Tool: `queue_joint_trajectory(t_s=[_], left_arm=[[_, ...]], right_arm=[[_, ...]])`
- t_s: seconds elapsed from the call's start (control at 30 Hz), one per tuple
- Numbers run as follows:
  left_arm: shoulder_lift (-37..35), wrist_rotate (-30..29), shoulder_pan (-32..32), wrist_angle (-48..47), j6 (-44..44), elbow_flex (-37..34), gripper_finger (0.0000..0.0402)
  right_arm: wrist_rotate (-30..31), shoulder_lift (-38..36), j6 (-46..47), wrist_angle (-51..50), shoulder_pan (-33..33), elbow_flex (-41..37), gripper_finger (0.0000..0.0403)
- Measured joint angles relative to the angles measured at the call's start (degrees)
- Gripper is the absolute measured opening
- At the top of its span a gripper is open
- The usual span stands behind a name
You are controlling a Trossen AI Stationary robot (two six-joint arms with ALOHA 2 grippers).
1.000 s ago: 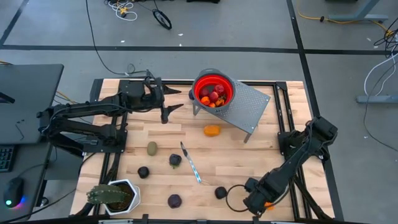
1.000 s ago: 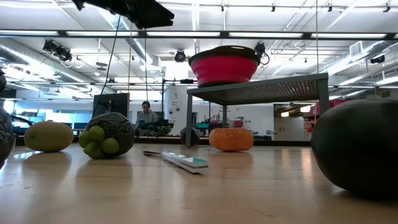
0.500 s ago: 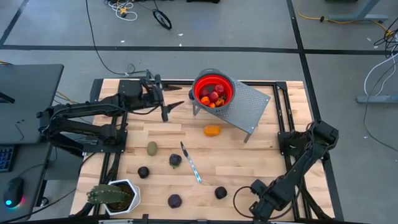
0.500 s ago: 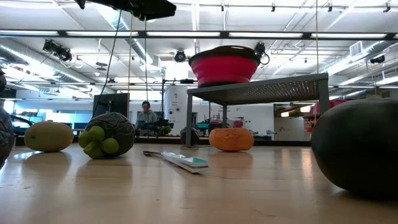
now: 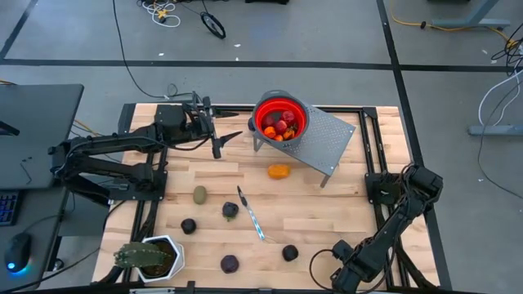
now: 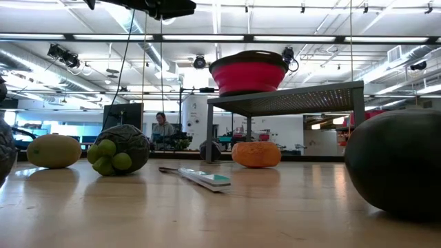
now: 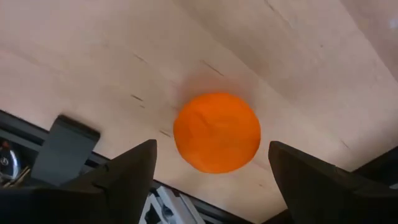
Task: Pick & Place Fruit
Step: Put the orange into the red strainer bowl
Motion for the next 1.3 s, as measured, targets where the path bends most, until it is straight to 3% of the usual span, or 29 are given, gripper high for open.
queue_joint_trajectory(t_s=[0.7, 0.97, 1.13, 1.3], left_arm=[[0.14, -0.17, -0.01, -0.15, -0.29, 0.00, 0.0261], [0.14, -0.16, 0.00, -0.23, -1.00, 0.00, 0.0261], [0.14, -0.17, -0.02, -0.99, -1.64, 0.00, 0.0261], [0.16, -0.20, -0.02, -1.41, -2.43, 0.00, 0.0261]], right_arm=[[0.04, 0.04, -3.59, 1.08, 0.06, -2.75, 0.0213], [1.23, -2.70, -11.06, -1.17, -4.87, -2.75, 0.0200], [13.53, -8.30, -19.22, -5.17, -10.33, -2.75, 0.0201], [33.24, -14.82, -31.99, -5.45, -17.09, -2.75, 0.0201]])
